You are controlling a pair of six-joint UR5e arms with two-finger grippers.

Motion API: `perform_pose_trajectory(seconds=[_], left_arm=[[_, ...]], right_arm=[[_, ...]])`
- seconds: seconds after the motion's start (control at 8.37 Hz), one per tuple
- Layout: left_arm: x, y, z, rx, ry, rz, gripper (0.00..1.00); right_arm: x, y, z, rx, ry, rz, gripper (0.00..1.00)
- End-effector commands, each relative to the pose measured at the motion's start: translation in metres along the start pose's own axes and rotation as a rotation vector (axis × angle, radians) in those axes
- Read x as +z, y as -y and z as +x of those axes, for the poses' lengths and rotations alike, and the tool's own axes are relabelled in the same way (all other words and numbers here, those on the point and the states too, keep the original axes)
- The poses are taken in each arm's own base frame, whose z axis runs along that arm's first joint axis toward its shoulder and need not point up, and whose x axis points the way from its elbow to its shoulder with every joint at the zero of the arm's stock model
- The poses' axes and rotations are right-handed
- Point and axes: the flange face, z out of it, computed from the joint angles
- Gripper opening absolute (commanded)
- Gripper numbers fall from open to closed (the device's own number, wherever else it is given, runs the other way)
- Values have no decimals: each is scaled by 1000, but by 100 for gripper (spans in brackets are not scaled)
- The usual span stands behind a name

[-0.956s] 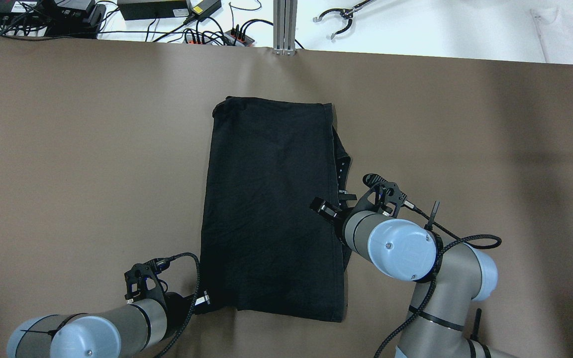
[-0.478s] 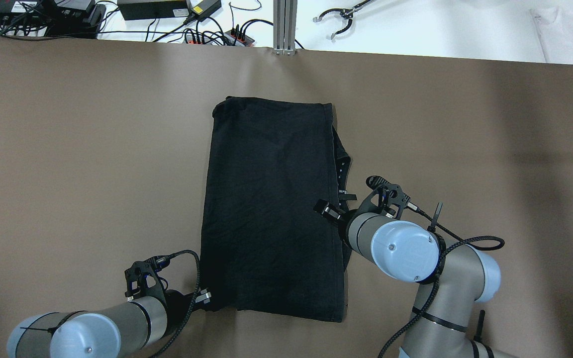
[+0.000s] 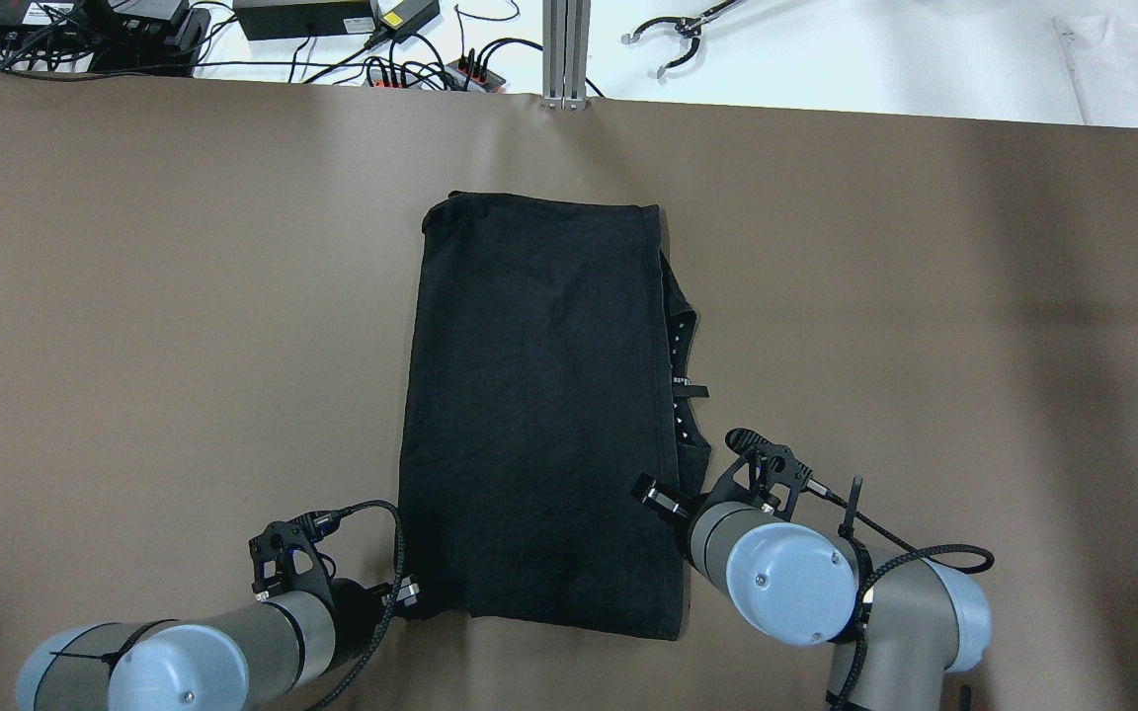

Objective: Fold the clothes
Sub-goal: 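Grasp the folded shirt's near edge with both grippers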

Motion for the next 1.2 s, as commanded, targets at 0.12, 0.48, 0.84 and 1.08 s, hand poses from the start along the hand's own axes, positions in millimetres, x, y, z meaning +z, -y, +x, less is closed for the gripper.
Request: perform_pose_trajectory(seconds=[0.12, 0.48, 0.84, 1.08], left_arm=[[2, -1, -2, 3, 7, 6, 0], [3, -1, -3, 4, 8, 6, 0], [3, -3, -3, 6, 8, 5, 0], [3, -3, -3, 6, 8, 5, 0]], right_arm=[[-32, -67, 11, 32, -71, -38, 86], [-34, -101, 14, 69, -55, -47, 86], [-24, -101, 12, 128, -7, -14, 72], [-11, -101, 15, 132, 7, -4, 76]])
